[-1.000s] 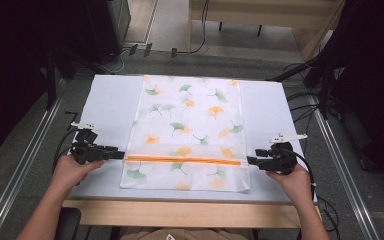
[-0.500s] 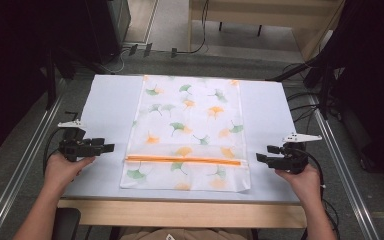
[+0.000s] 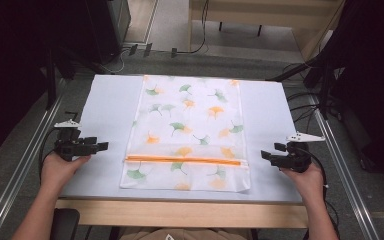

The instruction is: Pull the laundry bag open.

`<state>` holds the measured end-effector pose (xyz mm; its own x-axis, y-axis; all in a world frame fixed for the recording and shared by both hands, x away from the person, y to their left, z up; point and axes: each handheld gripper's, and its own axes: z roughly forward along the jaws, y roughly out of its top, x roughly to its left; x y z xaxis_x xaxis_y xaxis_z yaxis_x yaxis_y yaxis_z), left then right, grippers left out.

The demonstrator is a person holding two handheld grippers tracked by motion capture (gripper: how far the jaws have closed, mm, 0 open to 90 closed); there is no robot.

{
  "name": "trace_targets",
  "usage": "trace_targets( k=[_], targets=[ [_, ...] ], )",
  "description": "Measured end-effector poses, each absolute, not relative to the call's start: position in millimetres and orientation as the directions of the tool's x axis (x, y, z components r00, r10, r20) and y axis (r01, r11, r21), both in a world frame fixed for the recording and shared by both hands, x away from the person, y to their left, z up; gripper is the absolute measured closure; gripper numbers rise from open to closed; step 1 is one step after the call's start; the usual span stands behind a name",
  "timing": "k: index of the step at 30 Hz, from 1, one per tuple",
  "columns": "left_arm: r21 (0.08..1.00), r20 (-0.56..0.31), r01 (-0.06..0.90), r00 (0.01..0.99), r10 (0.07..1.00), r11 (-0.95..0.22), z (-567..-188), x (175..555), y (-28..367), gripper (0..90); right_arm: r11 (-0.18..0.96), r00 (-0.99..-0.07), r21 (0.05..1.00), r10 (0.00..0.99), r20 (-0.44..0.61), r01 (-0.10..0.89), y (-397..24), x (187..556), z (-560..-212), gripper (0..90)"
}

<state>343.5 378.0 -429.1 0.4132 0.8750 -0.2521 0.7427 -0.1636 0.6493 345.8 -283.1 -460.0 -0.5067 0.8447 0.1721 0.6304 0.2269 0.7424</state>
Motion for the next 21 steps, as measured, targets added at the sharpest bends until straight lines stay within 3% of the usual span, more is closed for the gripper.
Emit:
trace_targets(
  k=[15, 21],
  targets=[
    [0.633, -0.225, 0.752, 0.406, 0.886, -0.184, -432.6, 343.4, 377.9, 35.5, 0.248, -0.508, 0.738, 0.848, 0.147, 0.628, -280.6, 351.0, -464.4, 30.8],
    [0.622, -0.213, 0.762, 0.384, 0.898, -0.179, -435.1, 345.7, 376.9, 31.5, 0.262, -0.513, 0.728, 0.846, 0.142, 0.634, -279.7, 352.3, -467.2, 29.2]
  ],
)
